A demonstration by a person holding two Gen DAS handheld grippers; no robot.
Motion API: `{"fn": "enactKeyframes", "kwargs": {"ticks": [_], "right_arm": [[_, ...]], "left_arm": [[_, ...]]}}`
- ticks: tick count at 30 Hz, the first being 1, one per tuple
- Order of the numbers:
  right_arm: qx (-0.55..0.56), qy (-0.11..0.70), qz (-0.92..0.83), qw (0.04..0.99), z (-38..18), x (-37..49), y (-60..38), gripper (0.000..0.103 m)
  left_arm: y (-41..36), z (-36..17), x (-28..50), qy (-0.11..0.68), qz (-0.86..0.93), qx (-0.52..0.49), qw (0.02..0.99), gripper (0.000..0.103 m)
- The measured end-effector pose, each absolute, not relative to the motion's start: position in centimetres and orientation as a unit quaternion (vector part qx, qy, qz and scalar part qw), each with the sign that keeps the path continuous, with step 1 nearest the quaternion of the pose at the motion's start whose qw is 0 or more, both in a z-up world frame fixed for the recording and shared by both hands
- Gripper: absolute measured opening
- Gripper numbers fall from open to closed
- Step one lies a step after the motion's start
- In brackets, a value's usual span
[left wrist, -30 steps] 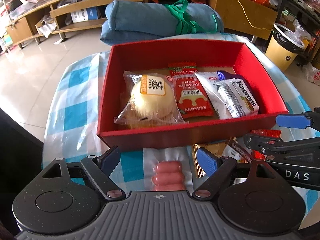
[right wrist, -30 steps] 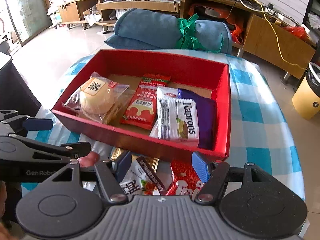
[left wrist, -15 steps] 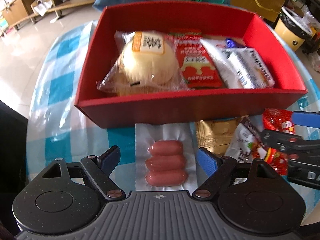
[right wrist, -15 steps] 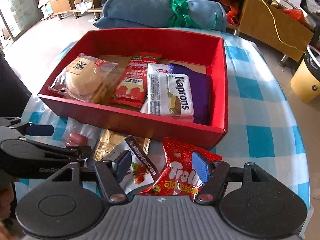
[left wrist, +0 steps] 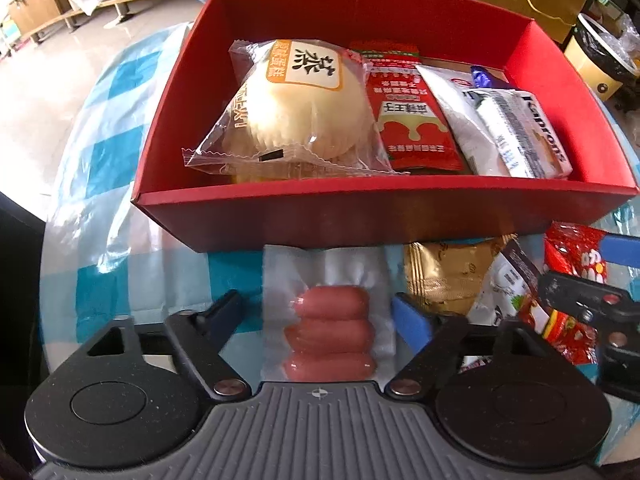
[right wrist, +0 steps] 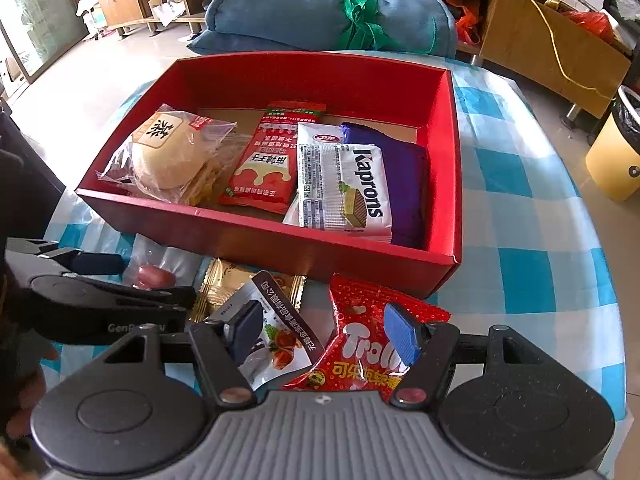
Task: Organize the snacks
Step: 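Grasp the sausage pack with the left tool while the right tool grasps the white packet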
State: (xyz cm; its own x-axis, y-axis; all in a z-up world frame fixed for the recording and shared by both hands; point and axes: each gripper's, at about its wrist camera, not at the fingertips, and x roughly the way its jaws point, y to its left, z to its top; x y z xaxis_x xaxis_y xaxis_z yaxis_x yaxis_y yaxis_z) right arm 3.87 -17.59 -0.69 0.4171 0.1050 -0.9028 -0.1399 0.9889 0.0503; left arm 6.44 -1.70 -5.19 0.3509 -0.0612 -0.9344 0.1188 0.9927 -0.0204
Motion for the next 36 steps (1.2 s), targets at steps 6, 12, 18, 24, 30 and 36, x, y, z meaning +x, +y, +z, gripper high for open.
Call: {"fn": "enactKeyframes", "kwargs": {"ticks": [6, 12, 18, 24, 30, 36], "right_arm": [[-0.022, 0.535, 0.081, 0.841, -0.7, 3.8, -17.0, 0.062], [-0.009, 0.542, 0.085, 0.836, -0.9, 3.9, -16.9, 0.062], [0.041, 0.550, 0.086, 0.829, -1.0, 3.1, -17.1, 0.062], [0.079, 0.561, 0.084, 0.820, -1.5, 2.2, -15.8, 0.071], [0.145, 0.544, 0.076, 0.823, -0.3, 0.5, -15.9, 0.071], [0.210, 0.576, 0.051, 0.788, -3.0, 0.9, -16.1, 0.071]], "left_arm": [[-0.9, -4.7, 5.5, 0.571, -0.060, 0.023, 0.818, 0.075], [0.0, -4.1, 5.2, 0.568, -0.062, 0.014, 0.821, 0.075], [0.9, -3.9, 4.9, 0.571, -0.069, 0.003, 0.818, 0.075], [1.8, -4.0, 4.9, 0.574, -0.069, -0.005, 0.816, 0.075], [2.4, -4.5, 4.8, 0.576, -0.073, -0.005, 0.814, 0.075], [2.8, -4.5, 4.9, 0.575, -0.078, -0.012, 0.814, 0.075]]}}
